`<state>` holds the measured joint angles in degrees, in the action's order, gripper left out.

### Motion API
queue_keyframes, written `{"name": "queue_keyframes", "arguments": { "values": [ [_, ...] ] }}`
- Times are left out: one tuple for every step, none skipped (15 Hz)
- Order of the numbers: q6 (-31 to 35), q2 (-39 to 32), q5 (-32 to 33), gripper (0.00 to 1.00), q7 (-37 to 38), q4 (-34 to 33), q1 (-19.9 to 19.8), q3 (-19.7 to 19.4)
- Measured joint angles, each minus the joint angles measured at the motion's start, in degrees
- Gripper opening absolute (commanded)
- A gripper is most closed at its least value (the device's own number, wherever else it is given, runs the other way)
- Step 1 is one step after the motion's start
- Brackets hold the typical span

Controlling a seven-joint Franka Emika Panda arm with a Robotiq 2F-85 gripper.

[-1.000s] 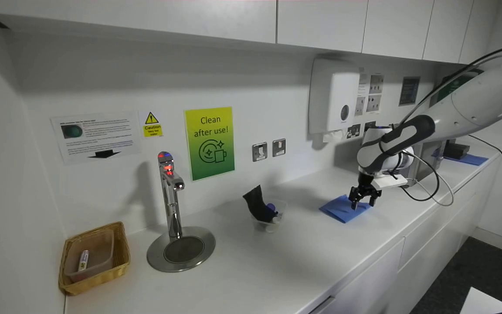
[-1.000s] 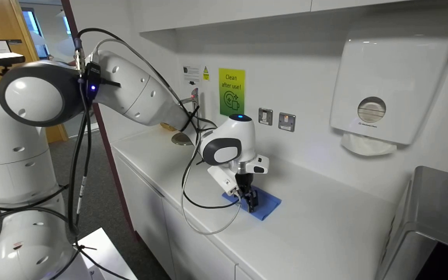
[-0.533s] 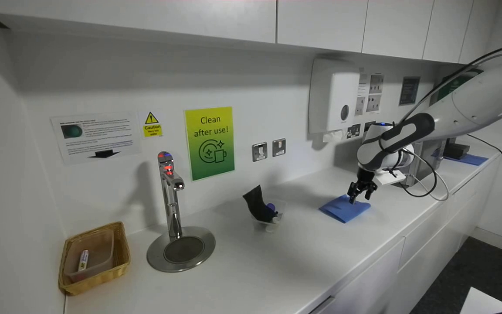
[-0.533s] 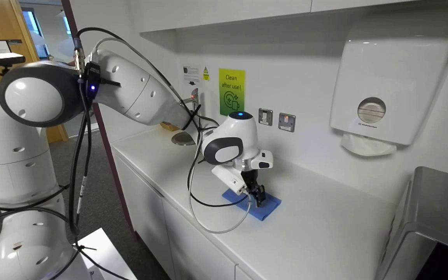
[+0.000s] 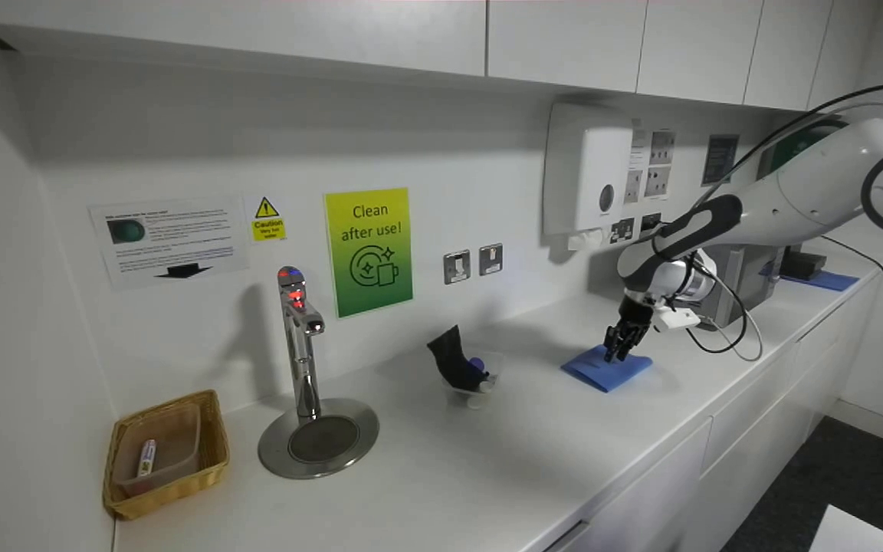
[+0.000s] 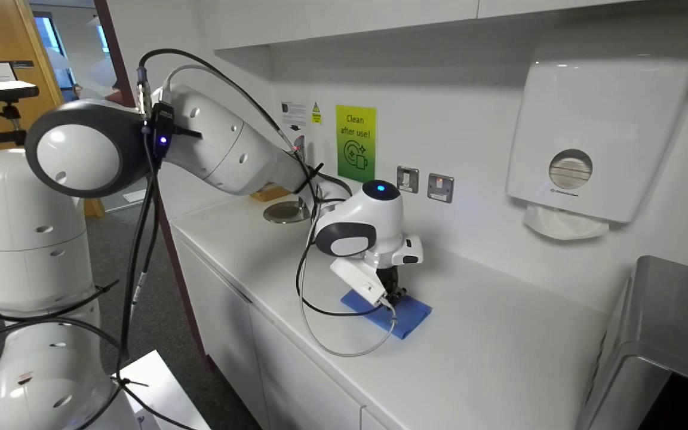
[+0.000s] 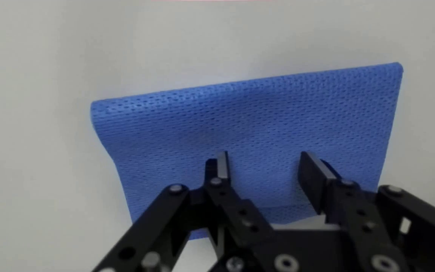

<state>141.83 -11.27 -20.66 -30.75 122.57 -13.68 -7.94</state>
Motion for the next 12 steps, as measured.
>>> {"name": "queue_keyframes", "arguments": {
  "values": [
    [0.0, -0.4, -0.4, 0.16, -0.7, -0.3, -0.1, 0.0],
    [0.0, -0.7, -0.6, 0.08, -1.2, -0.7, -0.3, 0.1],
    [-0.1, -0.9, -0.6, 0.01, -1.5, -1.0, -0.5, 0.1],
    [-0.1, -1.2, -0.6, 0.00, -1.7, -1.2, -0.6, 0.1],
    [-0.1, -1.4, -0.6, 0.00, -1.7, -1.4, -0.8, 0.1],
    [-0.2, -1.7, -0.6, 0.00, -1.7, -1.6, -0.9, 0.1],
    [-0.2, -1.9, -0.5, 0.00, -1.7, -1.7, -0.9, 0.2],
    [-0.2, -2.2, -0.4, 0.00, -1.7, -1.7, -0.9, 0.2],
    [-0.2, -2.5, -0.4, 0.00, -1.7, -1.9, -0.9, 0.3],
    [-0.2, -3.0, -0.3, 0.00, -1.7, -2.0, -0.9, 0.5],
    [-0.2, -3.4, -0.3, 0.00, -1.7, -2.2, -0.9, 0.6],
    [-0.2, -3.7, -0.2, 0.00, -1.7, -2.5, -0.9, 0.7]
  ]
}}
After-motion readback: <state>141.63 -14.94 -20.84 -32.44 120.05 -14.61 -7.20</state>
